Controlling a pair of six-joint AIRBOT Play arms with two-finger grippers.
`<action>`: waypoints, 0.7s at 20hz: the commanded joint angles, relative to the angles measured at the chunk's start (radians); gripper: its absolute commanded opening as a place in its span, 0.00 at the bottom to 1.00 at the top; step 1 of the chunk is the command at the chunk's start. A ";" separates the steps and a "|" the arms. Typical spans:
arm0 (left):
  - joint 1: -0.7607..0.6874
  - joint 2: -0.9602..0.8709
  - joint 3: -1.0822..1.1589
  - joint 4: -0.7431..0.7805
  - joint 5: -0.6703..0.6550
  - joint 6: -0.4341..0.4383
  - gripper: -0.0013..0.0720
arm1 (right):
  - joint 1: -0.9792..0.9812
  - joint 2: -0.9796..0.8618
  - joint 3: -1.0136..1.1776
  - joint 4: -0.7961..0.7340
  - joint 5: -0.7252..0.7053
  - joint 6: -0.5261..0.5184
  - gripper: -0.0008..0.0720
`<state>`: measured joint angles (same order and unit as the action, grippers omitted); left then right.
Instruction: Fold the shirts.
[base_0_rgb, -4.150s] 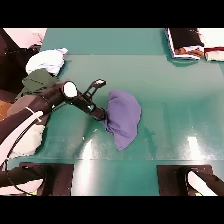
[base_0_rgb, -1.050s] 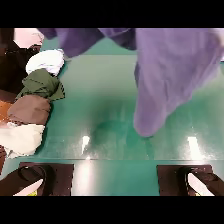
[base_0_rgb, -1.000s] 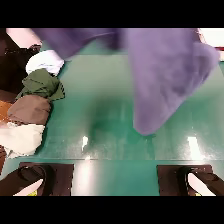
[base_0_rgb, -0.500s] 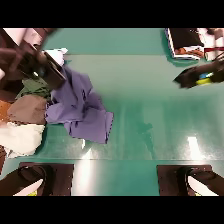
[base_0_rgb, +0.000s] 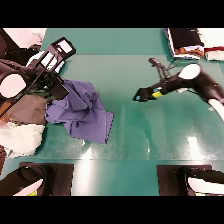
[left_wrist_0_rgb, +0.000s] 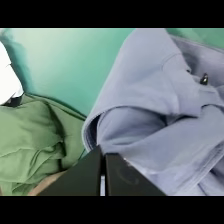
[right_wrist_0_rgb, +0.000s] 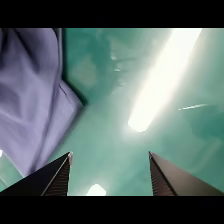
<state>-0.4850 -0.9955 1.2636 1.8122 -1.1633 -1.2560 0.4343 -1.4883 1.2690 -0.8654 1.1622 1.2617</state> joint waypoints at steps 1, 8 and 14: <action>0.000 0.001 -0.004 0.040 -0.004 -0.001 0.05 | 0.072 -0.233 0.146 0.135 -0.031 -0.045 0.77; 0.000 0.001 -0.004 0.045 -0.005 -0.013 0.05 | 0.210 -0.539 0.478 0.141 -0.037 -0.002 0.77; 0.000 0.001 -0.004 0.044 -0.004 -0.059 0.05 | 0.314 -0.671 0.665 0.139 -0.046 0.032 0.77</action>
<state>-0.4854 -0.9958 1.2598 1.8553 -1.1679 -1.2881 0.6998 -2.0949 1.8496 -0.7155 1.1275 1.2766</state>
